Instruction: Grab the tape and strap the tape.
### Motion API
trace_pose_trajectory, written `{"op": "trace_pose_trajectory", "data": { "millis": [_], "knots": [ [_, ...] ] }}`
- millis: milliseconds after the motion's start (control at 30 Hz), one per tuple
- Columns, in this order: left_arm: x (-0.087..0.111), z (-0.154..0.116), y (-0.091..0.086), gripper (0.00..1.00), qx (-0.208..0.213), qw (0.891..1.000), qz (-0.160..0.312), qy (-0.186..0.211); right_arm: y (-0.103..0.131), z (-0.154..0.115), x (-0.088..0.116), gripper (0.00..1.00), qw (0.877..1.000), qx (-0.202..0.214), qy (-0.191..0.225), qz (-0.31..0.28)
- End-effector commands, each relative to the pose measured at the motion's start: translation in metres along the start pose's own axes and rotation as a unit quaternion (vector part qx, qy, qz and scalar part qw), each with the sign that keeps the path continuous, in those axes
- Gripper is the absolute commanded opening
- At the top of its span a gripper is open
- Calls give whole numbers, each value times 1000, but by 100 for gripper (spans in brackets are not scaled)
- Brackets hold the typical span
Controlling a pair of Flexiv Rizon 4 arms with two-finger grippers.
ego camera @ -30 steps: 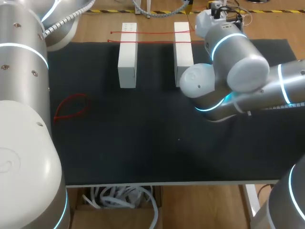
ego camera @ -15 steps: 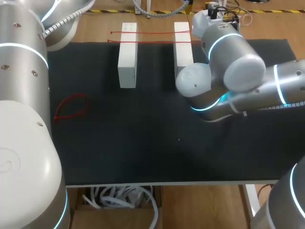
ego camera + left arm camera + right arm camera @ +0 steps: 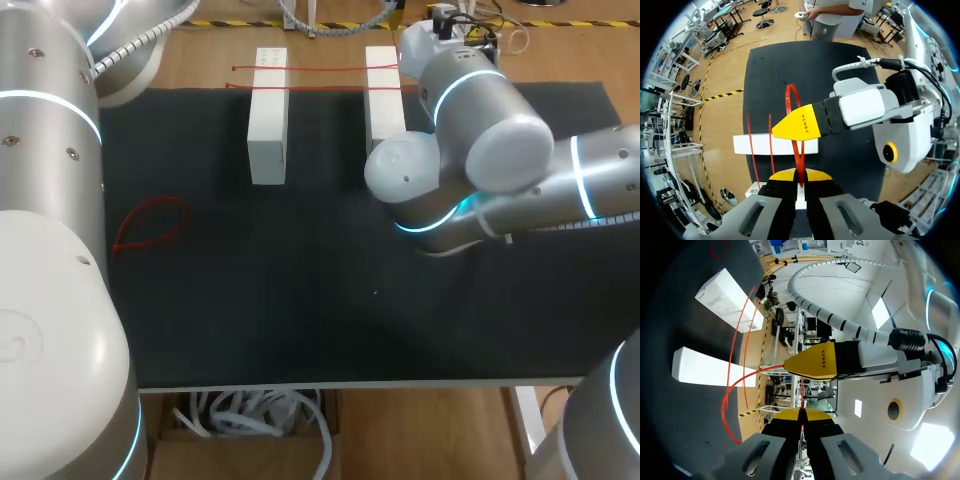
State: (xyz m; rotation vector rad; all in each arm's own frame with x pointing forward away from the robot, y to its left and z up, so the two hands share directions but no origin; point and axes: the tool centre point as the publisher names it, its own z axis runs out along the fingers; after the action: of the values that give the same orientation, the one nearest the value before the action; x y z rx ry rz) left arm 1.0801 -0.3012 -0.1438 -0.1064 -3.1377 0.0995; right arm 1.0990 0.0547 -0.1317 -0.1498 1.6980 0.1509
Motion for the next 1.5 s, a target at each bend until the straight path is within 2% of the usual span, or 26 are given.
{"op": "trace_pose_trajectory", "data": {
  "millis": [33, 867, 1500],
  "knots": [
    [0, -1, 0, 0, -1, 1000, 0, 1, 3, -2, -2, 0, 1000, 2, 5, -1],
    [0, -1, 0, 0, -1, 1000, 0, 1, 20, -2, 0, 0, 1000, -15, 8, 9],
    [0, -1, 0, 0, -1, 1000, 0, 1, 18, -2, 10, 0, 1000, -17, 20, 16]
  ]
}}
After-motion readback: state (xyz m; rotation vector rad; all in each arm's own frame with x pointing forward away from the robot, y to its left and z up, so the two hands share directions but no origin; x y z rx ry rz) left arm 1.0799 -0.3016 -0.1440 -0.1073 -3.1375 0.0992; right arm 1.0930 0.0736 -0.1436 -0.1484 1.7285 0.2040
